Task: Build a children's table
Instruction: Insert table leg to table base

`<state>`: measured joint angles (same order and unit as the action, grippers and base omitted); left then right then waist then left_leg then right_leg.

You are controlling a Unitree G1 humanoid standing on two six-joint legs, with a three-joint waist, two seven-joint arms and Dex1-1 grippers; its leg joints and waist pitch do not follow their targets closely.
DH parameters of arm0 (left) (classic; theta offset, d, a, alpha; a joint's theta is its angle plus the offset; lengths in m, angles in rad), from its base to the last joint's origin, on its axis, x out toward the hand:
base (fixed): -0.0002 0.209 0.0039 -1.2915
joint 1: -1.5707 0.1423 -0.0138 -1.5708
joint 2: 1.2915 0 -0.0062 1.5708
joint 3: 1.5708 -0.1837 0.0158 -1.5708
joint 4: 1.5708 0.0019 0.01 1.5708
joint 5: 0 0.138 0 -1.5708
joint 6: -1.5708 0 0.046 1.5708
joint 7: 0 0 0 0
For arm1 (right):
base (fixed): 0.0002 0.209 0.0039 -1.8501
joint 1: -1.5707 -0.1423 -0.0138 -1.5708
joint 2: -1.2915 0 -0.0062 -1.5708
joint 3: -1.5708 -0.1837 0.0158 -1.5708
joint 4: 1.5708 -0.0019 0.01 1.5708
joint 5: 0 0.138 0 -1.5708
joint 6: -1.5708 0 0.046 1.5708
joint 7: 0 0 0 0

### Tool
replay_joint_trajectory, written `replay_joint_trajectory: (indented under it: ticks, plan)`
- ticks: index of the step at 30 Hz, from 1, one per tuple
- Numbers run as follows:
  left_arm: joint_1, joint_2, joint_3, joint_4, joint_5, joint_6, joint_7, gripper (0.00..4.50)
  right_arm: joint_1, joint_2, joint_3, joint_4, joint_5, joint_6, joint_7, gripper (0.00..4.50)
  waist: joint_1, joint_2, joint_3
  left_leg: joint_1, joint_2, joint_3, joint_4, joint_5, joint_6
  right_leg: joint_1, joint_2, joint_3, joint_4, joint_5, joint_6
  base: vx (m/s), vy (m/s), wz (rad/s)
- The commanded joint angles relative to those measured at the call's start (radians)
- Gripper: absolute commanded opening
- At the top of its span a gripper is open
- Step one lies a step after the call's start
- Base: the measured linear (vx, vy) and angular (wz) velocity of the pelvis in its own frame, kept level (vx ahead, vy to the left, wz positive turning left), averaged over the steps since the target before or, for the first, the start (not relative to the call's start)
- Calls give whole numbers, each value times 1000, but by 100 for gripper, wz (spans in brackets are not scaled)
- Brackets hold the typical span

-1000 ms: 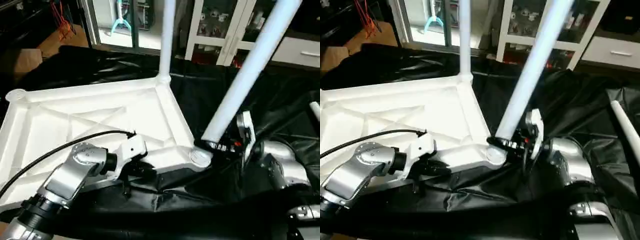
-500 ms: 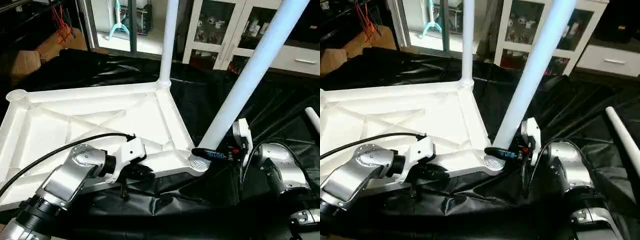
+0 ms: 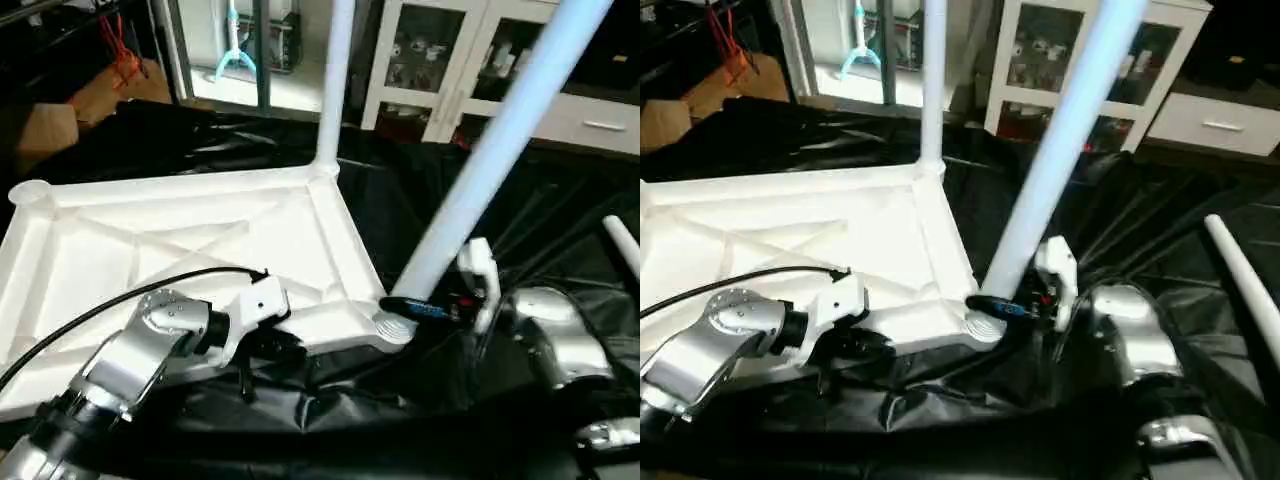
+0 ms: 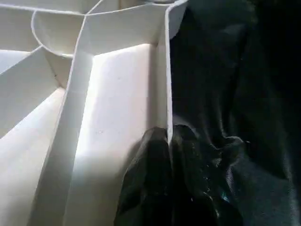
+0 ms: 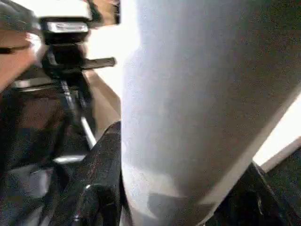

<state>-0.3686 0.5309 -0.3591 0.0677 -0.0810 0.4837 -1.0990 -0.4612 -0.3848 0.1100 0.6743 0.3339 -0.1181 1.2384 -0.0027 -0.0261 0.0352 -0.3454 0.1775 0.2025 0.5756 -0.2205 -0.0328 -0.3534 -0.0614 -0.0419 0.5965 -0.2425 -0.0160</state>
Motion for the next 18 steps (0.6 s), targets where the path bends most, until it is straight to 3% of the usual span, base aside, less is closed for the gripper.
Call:
replay_joint_trajectory:
  ticks: [1, 2, 3, 4, 5, 6, 8, 11, 12, 14, 15, 18]
  plan:
    - [-56, -85, 1, 53, 30, 34, 126, 0, 58, 44, 73, 213, -216, 91, -326, 185, -10, 22, 2, 16, 71, -30, -84, -268, -8, -1, -80, 49, -78, -175, -274, 0, 0, 0]
    - [-80, -124, 14, 87, 48, 57, 197, 0, 37, 70, 51, 236, -215, 104, -436, 185, -12, 20, 11, 28, 66, -33, -84, -373, -43, -12, -82, 51, -93, -341, -239, -56, -16, 1]
    - [-80, -124, 14, 87, 48, 57, 197, 0, 37, 70, 51, 236, -215, 104, -436, 185, -13, 19, 12, 31, 66, -39, -84, -407, -59, -14, -85, 51, -98, -413, -215, 0, 0, 0]
    - [-92, -143, 21, 102, 55, 71, 230, 0, 26, 82, 42, 249, -218, 105, -493, 185, -18, 17, 5, 30, 64, -49, -86, -410, -72, -10, -88, 52, -102, -464, -181, 0, 0, 0]
    - [-92, -143, 21, 102, 55, 71, 230, 0, 26, 82, 42, 249, -218, 105, -493, 185, -23, 18, 0, 20, 66, -51, -88, -375, -69, -5, -87, 54, -97, -405, -181, 0, 0, 0]
    - [-138, -225, 61, 151, 64, 139, 359, 0, -7, 128, 9, 289, -203, 120, -655, 185, -26, 21, -1, 18, 69, -50, -90, -361, -70, -4, -85, 54, -94, -366, -188, 0, 0, 0]
    - [-189, -318, 110, 203, 72, 194, 501, 0, -40, 176, -22, 328, -196, 122, -837, 185, -26, 22, -10, 27, 65, -37, -81, -289, -73, -10, -78, 56, -85, -202, -236, 0, 0, 0]
    - [-257, -423, 149, 277, 89, 200, 645, 0, -84, 251, -84, 372, -170, 120, -1040, 185, -22, 21, -16, 7, 60, -35, -75, -171, -24, 10, -78, 54, -70, -50, -256, 0, 0, 0]
    - [-257, -423, 149, 277, 89, 200, 645, 0, -84, 251, -84, 372, -170, 120, -1040, 185, -19, 23, -17, 11, 60, -33, -73, -158, -17, 7, -79, 54, -71, -29, -260, 0, 0, 0]
    - [-286, -475, 155, 311, 92, 194, 686, 0, -110, 308, -126, 385, -146, 129, -1121, 185, -14, 25, -21, 5, 62, -33, -69, -96, 13, 15, -79, 52, -60, 80, -268, 0, 0, 0]
    - [-293, -495, 154, 317, 89, 200, 692, 0, -122, 338, -138, 388, -137, 130, -1148, 185, -14, 21, -22, 4, 62, -31, -66, -73, 33, 18, -81, 52, -56, 121, -273, 0, 0, 0]
    - [-296, -510, 154, 320, 89, 213, 704, 0, -137, 367, -148, 397, -135, 125, -1183, 185, -13, 25, -27, 2, 61, -32, -62, -44, 58, 19, -81, 51, -51, 172, -278, 0, 0, 0]
